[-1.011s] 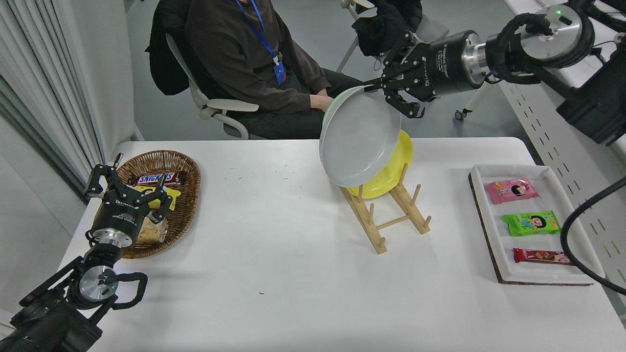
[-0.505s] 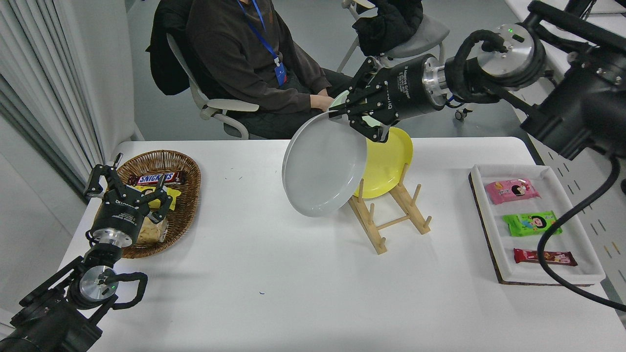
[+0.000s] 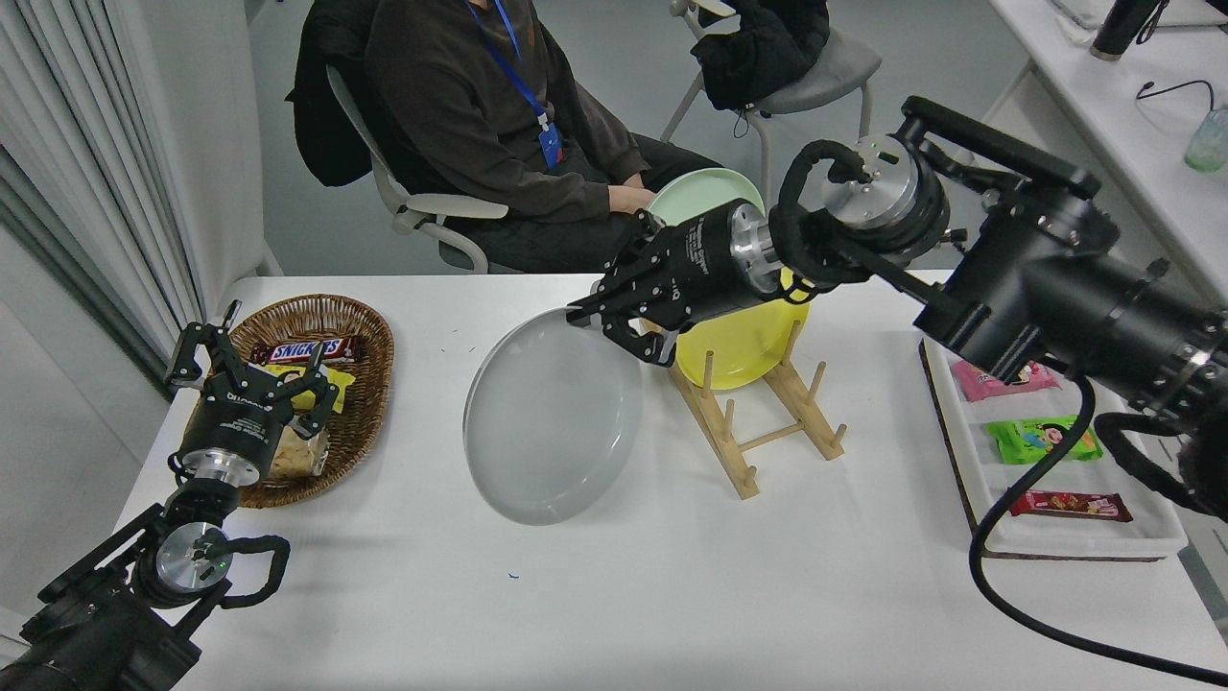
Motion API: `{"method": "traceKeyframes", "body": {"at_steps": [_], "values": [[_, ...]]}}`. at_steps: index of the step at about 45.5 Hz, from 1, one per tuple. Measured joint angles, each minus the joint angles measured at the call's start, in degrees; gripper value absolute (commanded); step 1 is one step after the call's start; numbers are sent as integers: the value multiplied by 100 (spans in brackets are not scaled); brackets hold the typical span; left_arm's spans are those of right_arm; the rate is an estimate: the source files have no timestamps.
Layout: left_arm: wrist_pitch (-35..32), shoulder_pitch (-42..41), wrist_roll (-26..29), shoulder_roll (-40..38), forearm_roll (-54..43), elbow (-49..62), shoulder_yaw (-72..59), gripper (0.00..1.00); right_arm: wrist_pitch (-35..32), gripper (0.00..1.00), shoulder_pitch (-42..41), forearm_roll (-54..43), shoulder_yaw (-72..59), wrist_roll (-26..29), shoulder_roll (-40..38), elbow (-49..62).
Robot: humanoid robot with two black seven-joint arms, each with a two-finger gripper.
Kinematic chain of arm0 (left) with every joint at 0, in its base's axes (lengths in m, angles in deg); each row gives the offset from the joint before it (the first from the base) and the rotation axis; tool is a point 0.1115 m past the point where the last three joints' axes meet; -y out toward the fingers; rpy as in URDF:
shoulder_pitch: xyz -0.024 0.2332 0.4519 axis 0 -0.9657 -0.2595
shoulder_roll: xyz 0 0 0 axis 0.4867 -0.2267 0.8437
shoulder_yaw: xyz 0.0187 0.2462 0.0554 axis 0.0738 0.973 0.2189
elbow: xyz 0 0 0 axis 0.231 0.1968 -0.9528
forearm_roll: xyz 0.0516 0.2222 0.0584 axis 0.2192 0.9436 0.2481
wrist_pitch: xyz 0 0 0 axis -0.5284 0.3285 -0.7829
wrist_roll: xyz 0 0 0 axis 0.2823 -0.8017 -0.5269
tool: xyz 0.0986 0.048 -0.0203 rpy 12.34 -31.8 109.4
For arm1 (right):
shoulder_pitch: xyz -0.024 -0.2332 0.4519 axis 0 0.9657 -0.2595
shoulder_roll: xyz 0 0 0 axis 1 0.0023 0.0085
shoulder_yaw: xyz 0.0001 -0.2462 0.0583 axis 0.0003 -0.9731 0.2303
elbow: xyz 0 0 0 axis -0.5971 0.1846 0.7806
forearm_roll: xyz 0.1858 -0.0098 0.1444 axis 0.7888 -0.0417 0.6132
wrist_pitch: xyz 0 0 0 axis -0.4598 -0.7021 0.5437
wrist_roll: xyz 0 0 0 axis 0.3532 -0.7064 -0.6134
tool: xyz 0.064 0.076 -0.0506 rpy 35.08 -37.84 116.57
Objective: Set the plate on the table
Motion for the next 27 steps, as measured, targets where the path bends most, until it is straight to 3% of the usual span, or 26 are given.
{"method": "traceKeyframes", "body": {"at_steps": [27], "values": [[0,0,0,0,1,0,0,98,1224,0,738,384,315,0,629,1032]]}}
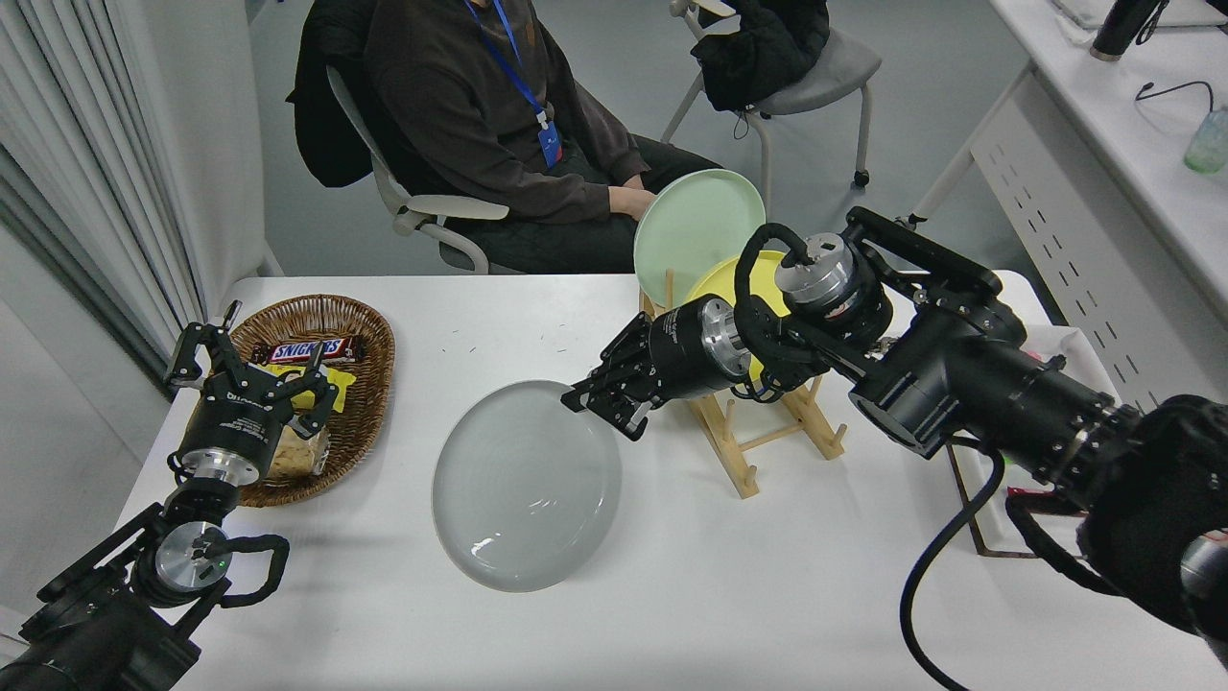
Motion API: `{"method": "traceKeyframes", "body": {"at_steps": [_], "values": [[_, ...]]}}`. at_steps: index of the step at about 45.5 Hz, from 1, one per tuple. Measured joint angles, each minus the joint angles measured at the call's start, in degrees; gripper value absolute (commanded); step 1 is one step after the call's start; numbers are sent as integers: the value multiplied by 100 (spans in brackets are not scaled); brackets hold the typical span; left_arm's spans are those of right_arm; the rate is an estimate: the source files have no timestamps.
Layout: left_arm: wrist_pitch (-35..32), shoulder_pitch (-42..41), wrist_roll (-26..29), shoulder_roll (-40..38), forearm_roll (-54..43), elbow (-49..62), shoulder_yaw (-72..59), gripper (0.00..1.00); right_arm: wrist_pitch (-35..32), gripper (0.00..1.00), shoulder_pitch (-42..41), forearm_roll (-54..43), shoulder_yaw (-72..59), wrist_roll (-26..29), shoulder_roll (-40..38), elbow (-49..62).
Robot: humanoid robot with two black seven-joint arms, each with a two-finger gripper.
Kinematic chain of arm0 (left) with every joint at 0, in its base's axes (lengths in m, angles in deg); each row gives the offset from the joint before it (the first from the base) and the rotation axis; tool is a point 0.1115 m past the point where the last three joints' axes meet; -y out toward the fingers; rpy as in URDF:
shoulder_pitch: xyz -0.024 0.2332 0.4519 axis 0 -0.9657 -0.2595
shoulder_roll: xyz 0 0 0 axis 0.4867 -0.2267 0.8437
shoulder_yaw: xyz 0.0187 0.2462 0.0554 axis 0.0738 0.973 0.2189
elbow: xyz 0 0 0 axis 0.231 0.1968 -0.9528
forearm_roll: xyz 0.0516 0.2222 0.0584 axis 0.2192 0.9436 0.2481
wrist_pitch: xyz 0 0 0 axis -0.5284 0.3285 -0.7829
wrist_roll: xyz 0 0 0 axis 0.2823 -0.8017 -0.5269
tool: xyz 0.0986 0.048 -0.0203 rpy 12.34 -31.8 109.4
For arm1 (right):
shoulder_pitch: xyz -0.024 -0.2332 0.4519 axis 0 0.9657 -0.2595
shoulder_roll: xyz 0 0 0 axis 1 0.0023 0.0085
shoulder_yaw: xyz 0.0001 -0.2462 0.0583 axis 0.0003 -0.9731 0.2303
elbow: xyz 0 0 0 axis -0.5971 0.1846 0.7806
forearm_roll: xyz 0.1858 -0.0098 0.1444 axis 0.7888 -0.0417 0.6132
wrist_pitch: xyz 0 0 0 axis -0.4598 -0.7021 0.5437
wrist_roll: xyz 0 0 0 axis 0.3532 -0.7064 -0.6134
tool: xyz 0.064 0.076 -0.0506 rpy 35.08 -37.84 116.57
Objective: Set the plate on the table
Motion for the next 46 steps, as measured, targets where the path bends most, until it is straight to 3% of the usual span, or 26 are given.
{"method": "traceKeyframes", "body": {"at_steps": [20,46], "values": [[4,0,1,0,-1,0,0,98,910,0,115,-33,-534,0,196,395],[4,0,0,0,-1,0,0,98,1320,0,154,58,-564,-54,238,1236]]}}
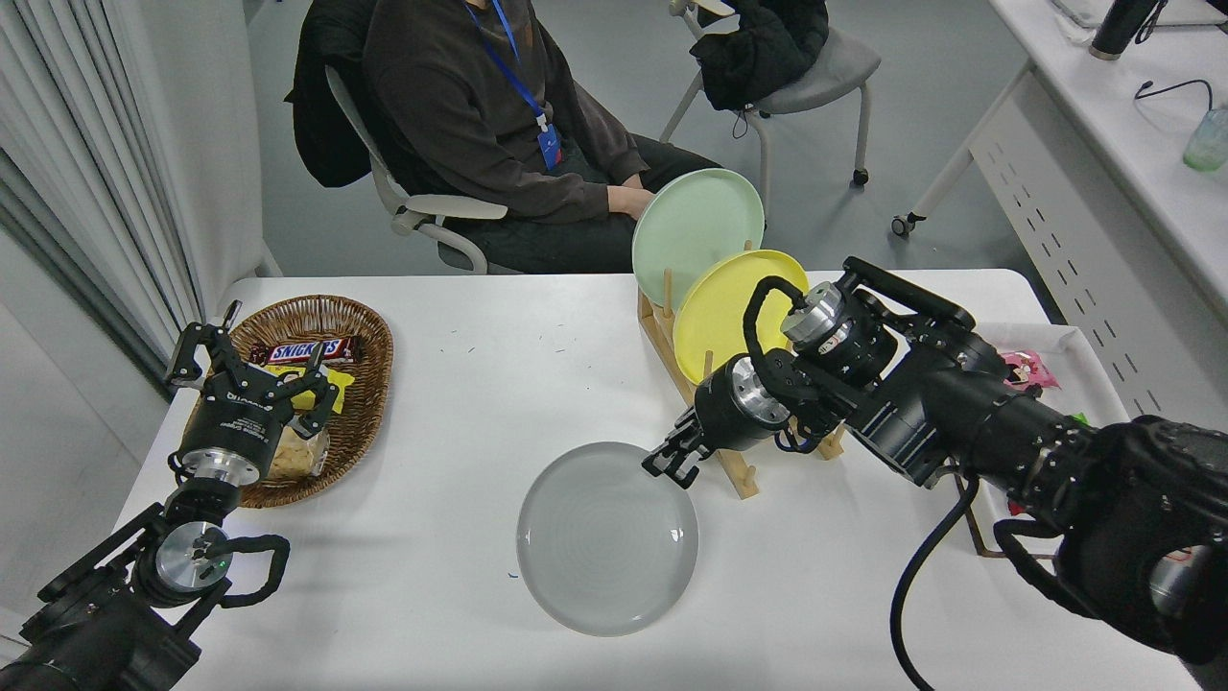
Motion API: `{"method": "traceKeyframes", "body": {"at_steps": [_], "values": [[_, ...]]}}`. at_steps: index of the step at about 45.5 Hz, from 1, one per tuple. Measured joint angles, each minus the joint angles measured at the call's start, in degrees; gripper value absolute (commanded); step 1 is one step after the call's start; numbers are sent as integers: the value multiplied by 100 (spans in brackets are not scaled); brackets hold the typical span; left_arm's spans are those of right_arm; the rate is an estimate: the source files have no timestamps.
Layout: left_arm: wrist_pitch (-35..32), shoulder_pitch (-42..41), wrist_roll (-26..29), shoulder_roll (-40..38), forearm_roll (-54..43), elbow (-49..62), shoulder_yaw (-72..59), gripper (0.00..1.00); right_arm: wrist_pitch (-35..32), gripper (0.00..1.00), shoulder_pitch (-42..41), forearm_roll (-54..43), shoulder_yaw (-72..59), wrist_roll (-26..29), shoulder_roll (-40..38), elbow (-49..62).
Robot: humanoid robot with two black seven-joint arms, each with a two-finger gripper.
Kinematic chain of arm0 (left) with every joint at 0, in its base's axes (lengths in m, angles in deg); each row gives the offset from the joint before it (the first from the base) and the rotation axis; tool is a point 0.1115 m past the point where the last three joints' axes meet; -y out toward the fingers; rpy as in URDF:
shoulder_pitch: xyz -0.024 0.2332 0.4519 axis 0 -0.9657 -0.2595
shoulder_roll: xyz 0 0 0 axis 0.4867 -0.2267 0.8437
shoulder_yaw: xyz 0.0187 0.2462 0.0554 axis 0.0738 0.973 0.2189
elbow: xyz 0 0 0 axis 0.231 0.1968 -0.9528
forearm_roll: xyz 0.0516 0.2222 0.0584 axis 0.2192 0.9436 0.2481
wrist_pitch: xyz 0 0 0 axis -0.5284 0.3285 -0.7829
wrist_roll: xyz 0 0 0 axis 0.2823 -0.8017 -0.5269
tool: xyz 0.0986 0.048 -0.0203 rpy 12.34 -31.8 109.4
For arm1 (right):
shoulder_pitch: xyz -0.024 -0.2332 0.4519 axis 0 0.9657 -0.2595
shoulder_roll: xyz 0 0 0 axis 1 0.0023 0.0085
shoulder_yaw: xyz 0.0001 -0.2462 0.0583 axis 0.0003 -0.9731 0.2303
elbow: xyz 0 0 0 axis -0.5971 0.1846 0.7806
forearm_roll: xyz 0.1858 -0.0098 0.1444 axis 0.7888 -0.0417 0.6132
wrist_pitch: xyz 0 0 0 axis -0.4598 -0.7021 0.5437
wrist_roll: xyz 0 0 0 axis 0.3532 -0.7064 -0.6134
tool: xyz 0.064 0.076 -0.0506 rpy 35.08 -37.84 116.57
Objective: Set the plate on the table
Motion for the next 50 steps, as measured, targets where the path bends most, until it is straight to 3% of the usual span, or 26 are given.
{"method": "traceKeyframes", "body": {"at_steps": [50], "values": [[-4,0,0,0,0,0,0,98,0,0,528,-39,49,1,3,48]]}}
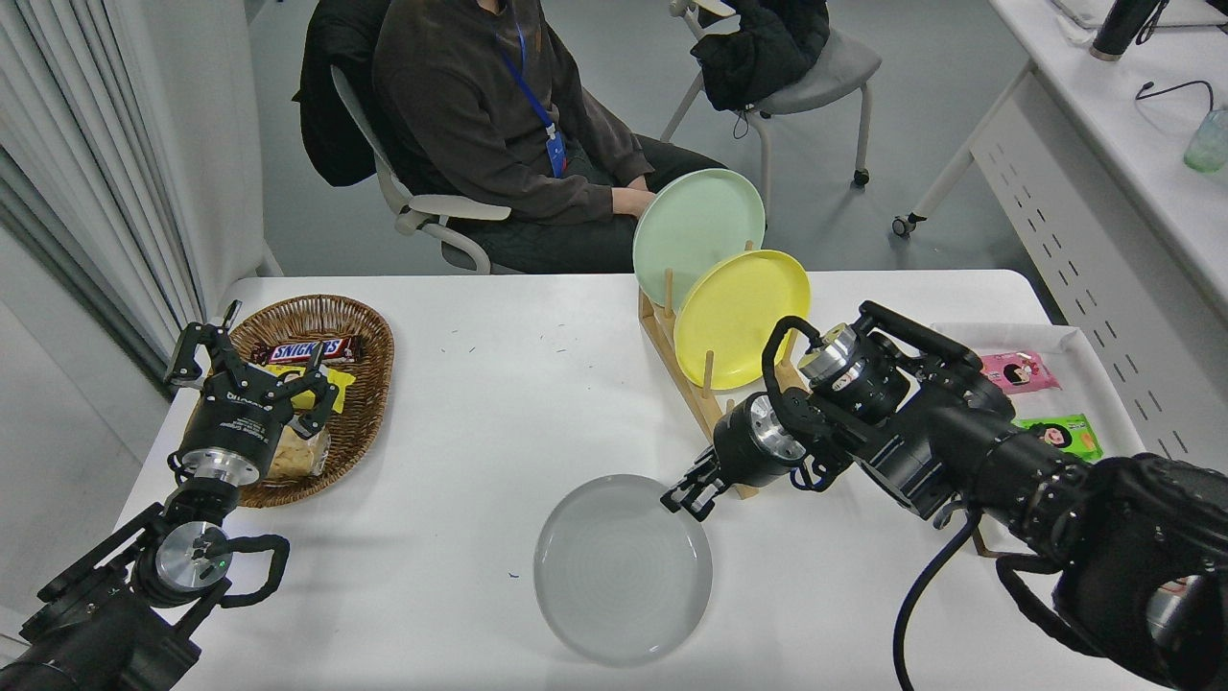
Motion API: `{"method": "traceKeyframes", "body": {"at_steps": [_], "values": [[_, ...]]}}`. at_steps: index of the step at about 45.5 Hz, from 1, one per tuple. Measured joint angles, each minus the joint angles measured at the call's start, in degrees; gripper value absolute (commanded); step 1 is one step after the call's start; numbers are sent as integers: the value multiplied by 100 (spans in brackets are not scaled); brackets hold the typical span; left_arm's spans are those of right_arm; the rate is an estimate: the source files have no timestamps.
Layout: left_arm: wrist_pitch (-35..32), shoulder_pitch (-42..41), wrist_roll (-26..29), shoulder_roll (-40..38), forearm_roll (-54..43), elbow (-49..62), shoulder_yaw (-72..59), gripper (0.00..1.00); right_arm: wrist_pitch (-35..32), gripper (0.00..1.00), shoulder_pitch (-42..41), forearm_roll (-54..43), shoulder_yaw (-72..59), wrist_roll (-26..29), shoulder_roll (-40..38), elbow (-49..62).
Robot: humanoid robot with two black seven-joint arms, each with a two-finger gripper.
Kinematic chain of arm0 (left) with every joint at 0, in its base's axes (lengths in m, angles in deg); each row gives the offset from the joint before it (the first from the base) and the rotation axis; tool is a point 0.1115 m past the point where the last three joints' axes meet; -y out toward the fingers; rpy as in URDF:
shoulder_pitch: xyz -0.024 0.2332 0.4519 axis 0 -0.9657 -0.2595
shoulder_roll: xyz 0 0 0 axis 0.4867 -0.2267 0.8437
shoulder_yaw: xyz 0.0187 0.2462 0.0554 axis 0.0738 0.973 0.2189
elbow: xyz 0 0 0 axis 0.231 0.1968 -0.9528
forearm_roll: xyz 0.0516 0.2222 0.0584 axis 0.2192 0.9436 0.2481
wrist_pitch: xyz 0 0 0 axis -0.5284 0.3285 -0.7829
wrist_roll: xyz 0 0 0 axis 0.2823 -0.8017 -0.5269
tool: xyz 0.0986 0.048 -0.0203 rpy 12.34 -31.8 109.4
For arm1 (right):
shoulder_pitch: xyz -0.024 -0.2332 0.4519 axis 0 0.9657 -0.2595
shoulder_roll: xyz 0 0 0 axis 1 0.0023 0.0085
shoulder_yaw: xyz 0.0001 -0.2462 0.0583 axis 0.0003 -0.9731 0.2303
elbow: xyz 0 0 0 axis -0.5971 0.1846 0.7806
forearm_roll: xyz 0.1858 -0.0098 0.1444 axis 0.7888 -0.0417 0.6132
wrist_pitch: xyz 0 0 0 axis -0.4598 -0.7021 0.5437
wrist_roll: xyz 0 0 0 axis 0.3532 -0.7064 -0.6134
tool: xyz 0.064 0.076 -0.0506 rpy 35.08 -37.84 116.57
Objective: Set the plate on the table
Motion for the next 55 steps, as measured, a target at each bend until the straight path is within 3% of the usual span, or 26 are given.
{"method": "traceKeyframes", "body": {"at_steps": [32,55], "values": [[5,0,-4,0,0,0,0,98,25,0,20,-84,15,-49,0,-2],[4,0,-3,0,0,0,0,98,-323,0,13,-101,53,-75,0,-6]]}}
